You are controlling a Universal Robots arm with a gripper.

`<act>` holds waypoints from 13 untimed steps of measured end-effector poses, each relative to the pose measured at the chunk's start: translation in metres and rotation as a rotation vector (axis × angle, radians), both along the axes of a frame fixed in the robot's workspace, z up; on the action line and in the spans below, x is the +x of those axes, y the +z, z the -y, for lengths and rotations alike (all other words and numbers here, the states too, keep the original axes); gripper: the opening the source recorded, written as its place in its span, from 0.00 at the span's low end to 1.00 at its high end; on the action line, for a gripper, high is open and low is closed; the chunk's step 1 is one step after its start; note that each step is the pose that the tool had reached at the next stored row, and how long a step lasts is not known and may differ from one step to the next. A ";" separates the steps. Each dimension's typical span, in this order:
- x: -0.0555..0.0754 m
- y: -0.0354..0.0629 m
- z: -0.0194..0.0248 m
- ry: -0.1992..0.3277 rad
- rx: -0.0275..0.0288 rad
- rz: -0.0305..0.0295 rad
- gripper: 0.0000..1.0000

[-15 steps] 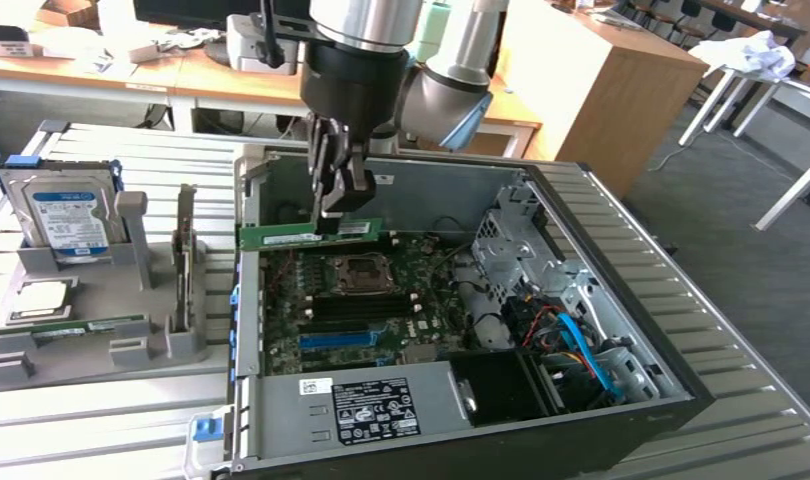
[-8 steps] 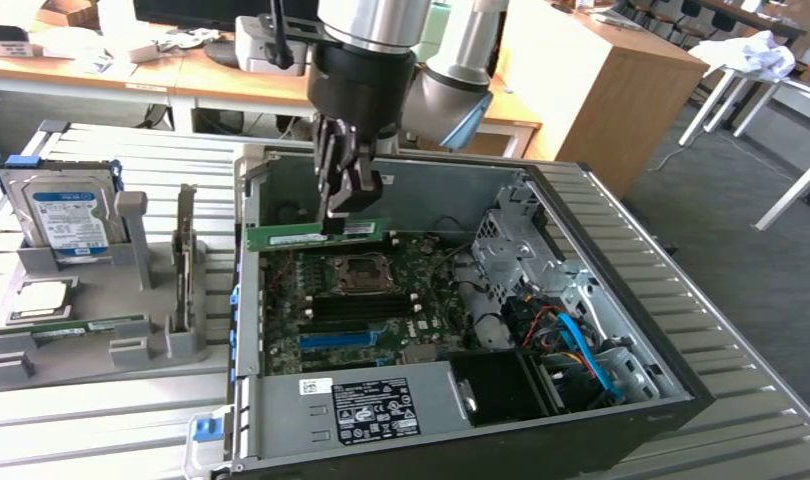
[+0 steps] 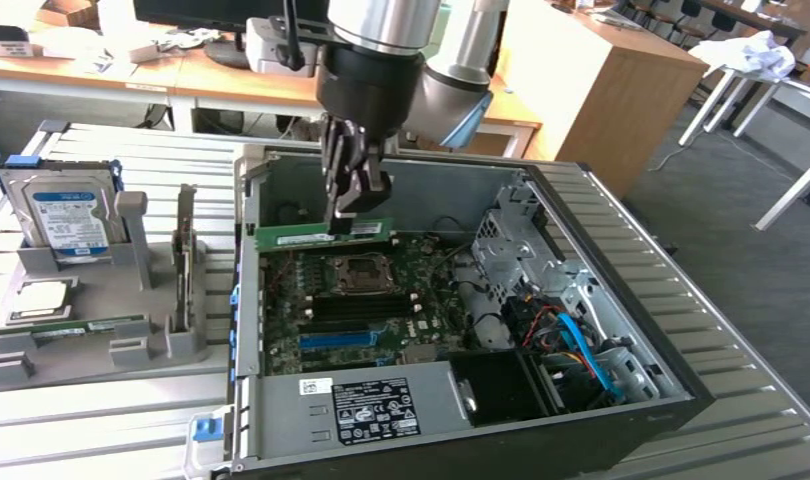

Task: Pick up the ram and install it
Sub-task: 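Pick up the ram and move it above insertion slot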

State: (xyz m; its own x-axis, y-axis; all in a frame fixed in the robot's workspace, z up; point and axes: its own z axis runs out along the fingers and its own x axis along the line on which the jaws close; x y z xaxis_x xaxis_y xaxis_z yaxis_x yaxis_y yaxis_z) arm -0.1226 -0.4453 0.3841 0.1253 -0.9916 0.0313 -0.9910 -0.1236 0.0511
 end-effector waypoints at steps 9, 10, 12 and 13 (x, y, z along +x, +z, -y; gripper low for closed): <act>0.008 -0.0001 0.0000 0.000 0.0000 0.0000 0.13; 0.009 -0.0001 0.0000 0.000 0.0000 0.0000 0.13; 0.010 -0.0001 0.0000 0.000 -0.0001 0.0000 0.13; 0.011 -0.0001 0.0000 0.000 -0.0001 0.0000 0.13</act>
State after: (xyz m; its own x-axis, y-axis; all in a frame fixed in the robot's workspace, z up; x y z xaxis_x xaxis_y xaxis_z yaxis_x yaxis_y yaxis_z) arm -0.1114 -0.4453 0.3840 0.1252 -0.9916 0.0313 -0.9910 -0.1235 0.0511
